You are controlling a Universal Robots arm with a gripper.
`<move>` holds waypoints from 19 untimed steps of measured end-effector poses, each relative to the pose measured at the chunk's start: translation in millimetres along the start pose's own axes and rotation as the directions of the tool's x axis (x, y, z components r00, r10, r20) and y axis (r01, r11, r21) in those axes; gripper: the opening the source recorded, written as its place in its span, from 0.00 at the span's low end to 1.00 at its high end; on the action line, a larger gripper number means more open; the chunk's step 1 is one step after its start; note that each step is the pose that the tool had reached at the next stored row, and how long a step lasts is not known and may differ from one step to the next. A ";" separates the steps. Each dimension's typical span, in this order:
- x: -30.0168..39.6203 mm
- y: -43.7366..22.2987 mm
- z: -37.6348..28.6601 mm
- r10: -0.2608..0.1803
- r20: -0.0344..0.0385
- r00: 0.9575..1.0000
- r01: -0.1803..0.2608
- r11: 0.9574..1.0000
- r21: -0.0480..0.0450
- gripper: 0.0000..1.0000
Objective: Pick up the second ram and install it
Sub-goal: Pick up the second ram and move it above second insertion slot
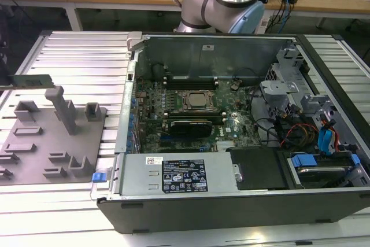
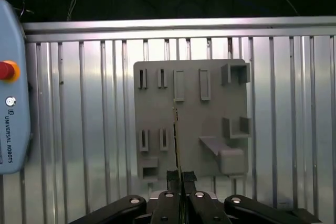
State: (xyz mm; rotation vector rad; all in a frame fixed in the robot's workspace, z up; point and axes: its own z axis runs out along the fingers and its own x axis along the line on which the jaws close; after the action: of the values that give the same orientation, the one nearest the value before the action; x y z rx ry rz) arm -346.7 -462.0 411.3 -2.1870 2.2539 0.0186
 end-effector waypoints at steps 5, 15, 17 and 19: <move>-1.8 -31.9 -0.2 0.000 0.000 1.000 0.000 1.000 -0.002 0.13; -4.3 -73.0 -0.5 0.000 0.000 1.000 0.000 1.000 -0.005 0.13; -4.7 -80.0 -0.6 0.000 0.000 1.000 0.000 1.000 -0.006 0.13; -5.3 -87.8 -0.6 0.000 0.000 1.000 0.000 1.000 -0.006 0.13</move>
State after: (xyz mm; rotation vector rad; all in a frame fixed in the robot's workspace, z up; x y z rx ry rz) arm -258.7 -459.4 411.3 -2.1905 2.2571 0.0254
